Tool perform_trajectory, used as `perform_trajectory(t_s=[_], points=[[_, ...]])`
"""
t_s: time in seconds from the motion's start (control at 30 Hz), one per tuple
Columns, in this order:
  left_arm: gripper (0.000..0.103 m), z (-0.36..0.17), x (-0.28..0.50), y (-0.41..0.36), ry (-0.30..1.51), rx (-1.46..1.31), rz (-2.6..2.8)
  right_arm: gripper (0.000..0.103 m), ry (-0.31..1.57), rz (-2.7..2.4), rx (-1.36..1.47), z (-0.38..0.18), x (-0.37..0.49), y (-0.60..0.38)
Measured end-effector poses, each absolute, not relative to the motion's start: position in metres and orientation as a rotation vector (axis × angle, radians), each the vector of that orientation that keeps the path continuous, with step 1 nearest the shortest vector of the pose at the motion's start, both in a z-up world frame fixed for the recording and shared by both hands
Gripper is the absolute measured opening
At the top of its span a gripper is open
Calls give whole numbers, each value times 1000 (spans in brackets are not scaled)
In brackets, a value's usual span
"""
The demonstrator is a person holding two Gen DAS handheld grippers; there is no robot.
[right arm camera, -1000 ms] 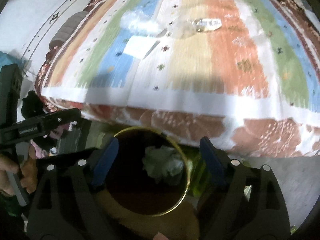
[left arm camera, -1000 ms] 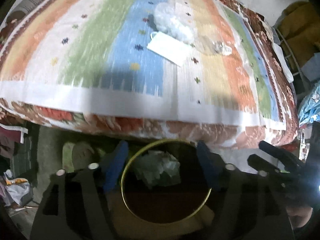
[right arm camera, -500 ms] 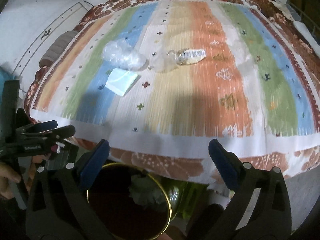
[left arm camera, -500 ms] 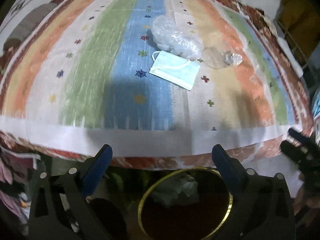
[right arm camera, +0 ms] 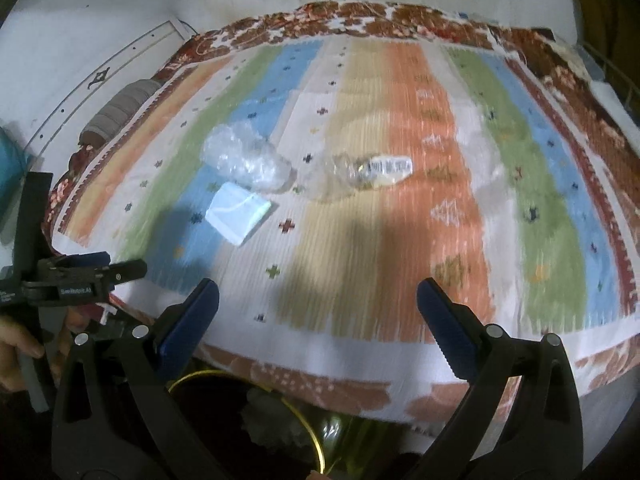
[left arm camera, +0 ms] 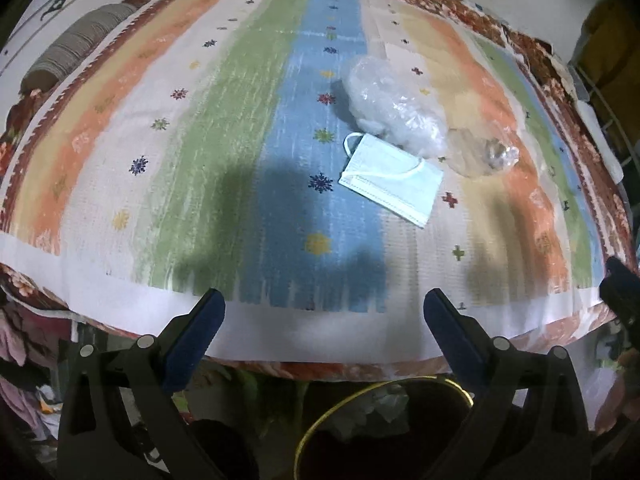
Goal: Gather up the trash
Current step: 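Move both tools back over the blue mask and clear cup, then grasp the blue face mask with the left tool while the right tool grasps the clear cup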
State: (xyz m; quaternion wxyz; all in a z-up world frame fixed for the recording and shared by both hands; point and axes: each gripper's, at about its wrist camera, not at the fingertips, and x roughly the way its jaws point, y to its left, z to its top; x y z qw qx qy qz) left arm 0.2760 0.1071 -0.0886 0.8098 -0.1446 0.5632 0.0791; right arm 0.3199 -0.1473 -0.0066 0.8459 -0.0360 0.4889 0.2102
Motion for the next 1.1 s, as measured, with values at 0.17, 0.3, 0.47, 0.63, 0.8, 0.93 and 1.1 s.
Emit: perform_trajectory(t_s=[0.17, 0.3, 0.47, 0.63, 0.8, 0.93, 1.1], points=[[98, -90, 285, 112, 1199, -341, 157, 94, 990, 447, -81, -4, 332, -145], [98, -90, 295, 115, 1179, -330, 149, 94, 982, 451, -61, -8, 341, -144], [97, -93, 311, 116, 1183, -348, 98, 93, 944, 458, -121, -9, 348, -134], [97, -93, 322, 120, 1148, -363, 66, 91, 919, 467, -120, -9, 363, -131], [97, -93, 334, 121, 1117, -355, 19, 88, 904, 477, -116, -17, 379, -130], [97, -97, 344, 121, 1117, -360, -4, 87, 900, 491, -110, -24, 389, -130], [96, -105, 354, 119, 1133, -369, -35, 81, 912, 508, -116, -32, 399, -121]])
